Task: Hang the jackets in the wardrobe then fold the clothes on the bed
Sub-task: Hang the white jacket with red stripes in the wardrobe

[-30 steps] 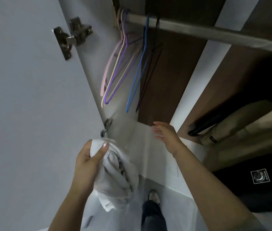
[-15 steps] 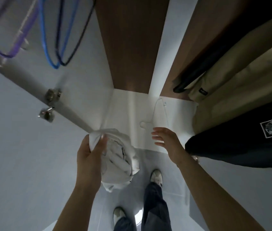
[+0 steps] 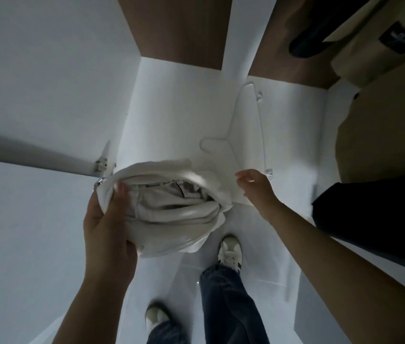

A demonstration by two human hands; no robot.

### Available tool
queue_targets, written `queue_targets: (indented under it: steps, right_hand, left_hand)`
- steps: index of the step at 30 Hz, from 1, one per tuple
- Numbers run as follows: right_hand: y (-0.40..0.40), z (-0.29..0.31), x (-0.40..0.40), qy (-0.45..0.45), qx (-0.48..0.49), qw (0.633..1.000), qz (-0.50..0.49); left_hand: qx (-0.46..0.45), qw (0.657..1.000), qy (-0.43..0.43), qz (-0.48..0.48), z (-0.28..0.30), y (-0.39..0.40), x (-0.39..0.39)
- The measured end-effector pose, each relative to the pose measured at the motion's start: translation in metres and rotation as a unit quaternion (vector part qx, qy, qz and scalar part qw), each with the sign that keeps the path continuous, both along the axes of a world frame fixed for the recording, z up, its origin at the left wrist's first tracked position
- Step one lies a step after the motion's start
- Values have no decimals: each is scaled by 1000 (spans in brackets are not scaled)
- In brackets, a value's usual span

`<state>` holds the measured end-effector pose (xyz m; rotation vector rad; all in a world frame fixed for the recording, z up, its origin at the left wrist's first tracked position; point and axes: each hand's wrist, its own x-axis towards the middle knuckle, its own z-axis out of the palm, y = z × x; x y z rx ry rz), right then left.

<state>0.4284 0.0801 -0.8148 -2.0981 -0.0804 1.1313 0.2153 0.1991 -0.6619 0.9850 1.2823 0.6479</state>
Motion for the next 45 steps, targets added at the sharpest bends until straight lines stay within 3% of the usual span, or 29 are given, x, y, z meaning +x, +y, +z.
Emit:
queue_targets:
  steps: [3, 6, 13, 20, 26, 30, 34, 39, 45]
  right_hand:
    - [20, -46, 28, -139, -21, 982, 130]
    - [49, -83, 67, -237, -25, 922, 305]
    - [111, -150, 126, -290, -76, 818, 490]
    - [128, -191, 128, -259, -134, 804, 518]
    - [117, -206, 106, -351, -150, 729, 569]
    - [90, -191, 97, -420, -83, 675, 601]
    - [71, -142, 84, -431, -17, 672, 602]
    - [49, -66, 45, -441, -38, 698, 564]
    - [7, 58, -31, -423, -68, 771, 472]
  left_hand:
    - [18, 999, 31, 15, -39, 11, 8]
    - [11, 998, 47, 35, -72, 22, 11]
    - [-18, 997, 37, 62, -126, 40, 28]
    - [2, 998, 23, 64, -144, 41, 36]
    - [23, 999, 13, 46, -151, 34, 30]
    - [-16, 998, -26, 47, -147, 33, 26]
    - [-9, 999, 33, -2, -137, 28, 10]
    - [28, 984, 153, -82, -112, 18, -17]
    - [33, 984, 72, -161, -24, 0, -53]
